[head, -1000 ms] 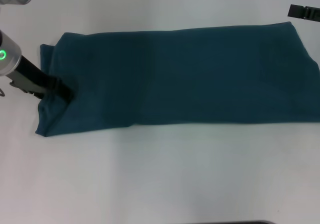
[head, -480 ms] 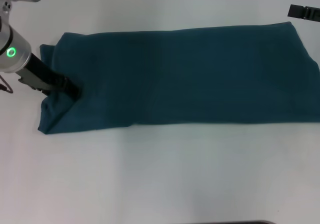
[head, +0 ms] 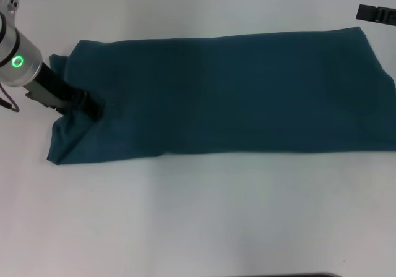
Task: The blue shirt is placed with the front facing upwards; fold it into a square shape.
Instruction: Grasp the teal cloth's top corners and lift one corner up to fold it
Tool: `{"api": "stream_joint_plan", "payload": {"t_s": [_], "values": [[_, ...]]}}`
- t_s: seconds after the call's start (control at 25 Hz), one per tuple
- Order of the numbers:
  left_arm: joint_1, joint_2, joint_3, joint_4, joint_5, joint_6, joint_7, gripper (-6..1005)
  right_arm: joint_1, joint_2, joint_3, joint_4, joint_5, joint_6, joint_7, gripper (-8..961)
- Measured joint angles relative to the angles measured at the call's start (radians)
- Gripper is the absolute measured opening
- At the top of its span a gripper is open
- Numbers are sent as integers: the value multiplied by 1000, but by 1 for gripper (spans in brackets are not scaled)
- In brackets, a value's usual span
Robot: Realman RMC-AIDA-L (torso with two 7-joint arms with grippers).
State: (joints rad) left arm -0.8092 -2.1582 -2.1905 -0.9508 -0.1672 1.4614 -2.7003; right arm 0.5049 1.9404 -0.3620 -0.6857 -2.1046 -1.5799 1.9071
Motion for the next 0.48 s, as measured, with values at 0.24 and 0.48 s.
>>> {"api": "stream_joint_plan", "payload": {"t_s": [0.24,0.48], "values": [[-2,8,-15,11,-5,-26,-17,593,1,0,0,0,0,0,1,667],[0,7,-14,12,-1,-32,-17,348,1,0,0,0,0,0,2,667]]}}
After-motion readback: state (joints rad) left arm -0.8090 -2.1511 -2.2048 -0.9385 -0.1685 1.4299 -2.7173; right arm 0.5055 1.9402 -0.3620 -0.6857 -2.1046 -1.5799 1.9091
